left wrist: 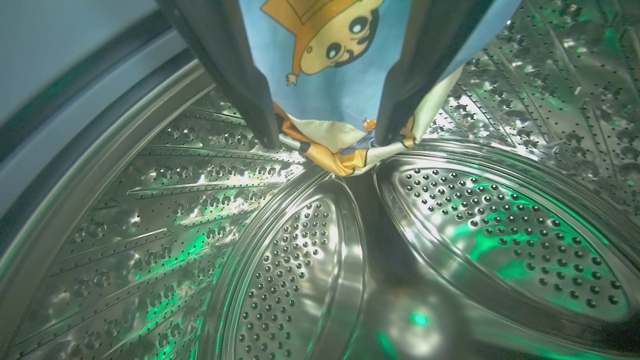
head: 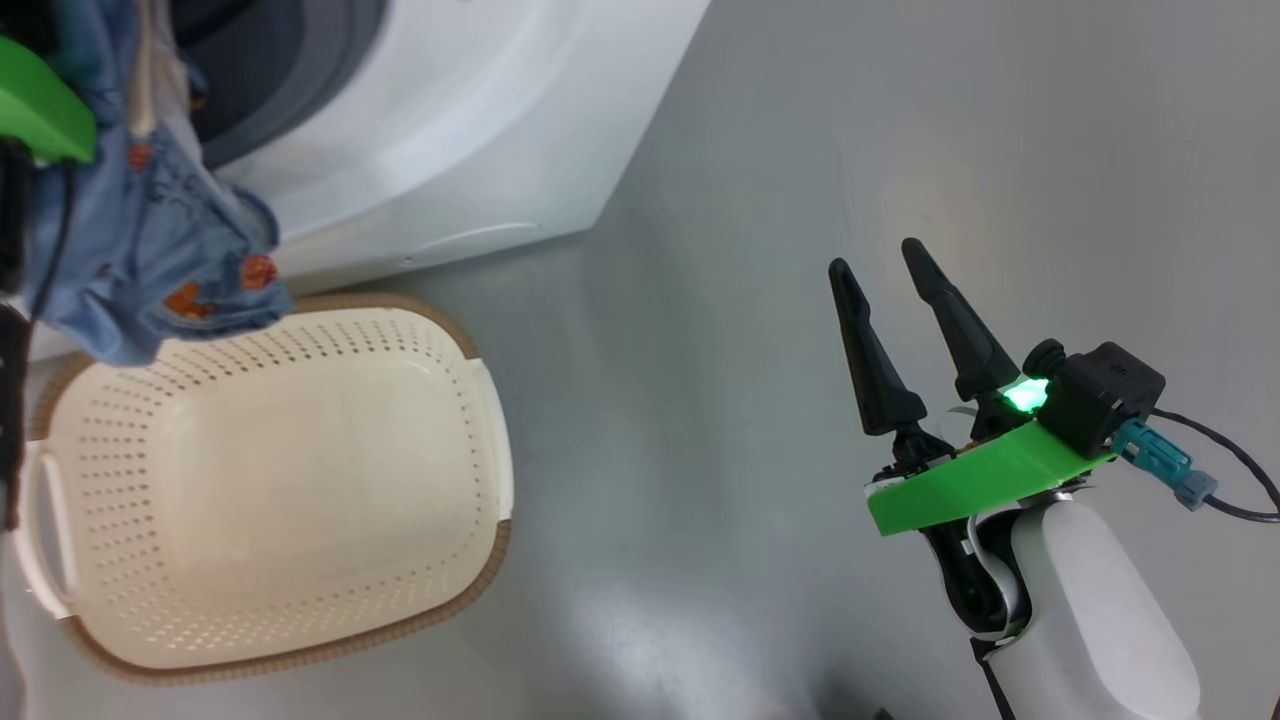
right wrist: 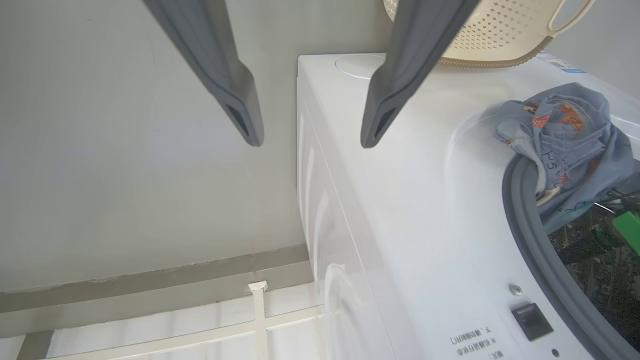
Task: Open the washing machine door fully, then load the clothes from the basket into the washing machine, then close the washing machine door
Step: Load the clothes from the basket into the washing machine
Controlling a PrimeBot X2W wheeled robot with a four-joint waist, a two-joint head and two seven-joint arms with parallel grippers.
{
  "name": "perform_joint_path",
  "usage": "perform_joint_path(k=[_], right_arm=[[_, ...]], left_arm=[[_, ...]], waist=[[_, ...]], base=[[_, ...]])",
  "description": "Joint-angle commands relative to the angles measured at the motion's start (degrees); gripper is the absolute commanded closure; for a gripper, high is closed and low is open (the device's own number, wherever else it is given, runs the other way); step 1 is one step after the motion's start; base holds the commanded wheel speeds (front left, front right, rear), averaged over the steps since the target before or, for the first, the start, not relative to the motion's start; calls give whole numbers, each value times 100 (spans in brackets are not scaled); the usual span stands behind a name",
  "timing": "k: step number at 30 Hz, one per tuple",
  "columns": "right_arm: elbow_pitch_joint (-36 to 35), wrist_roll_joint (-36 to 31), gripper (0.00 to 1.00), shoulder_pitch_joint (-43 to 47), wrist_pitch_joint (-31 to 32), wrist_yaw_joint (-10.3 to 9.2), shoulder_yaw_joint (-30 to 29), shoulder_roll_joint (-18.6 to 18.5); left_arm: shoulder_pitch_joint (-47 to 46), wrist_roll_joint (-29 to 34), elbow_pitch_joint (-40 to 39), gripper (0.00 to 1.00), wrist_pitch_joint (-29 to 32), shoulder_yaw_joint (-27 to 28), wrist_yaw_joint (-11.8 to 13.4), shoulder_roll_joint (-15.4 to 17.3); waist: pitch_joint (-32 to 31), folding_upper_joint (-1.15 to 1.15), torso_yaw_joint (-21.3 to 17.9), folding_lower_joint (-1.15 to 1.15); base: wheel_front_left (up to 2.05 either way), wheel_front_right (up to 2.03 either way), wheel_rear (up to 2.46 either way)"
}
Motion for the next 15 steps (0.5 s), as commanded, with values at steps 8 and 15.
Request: perform_joint_path(k=[8, 15], right_arm=[[-35, -9, 0, 135, -69, 9, 26, 21], [-35, -87, 0, 206, -69, 9, -61, 21]], left_arm=[[829, 55, -775, 0, -29, 308, 42, 160], [1698, 101, -1623, 0, -29, 462, 61, 173]], waist=[[-365, 0, 262, 0], [-522, 0, 389, 0]], base=[[0, 0, 0], [0, 0, 0]])
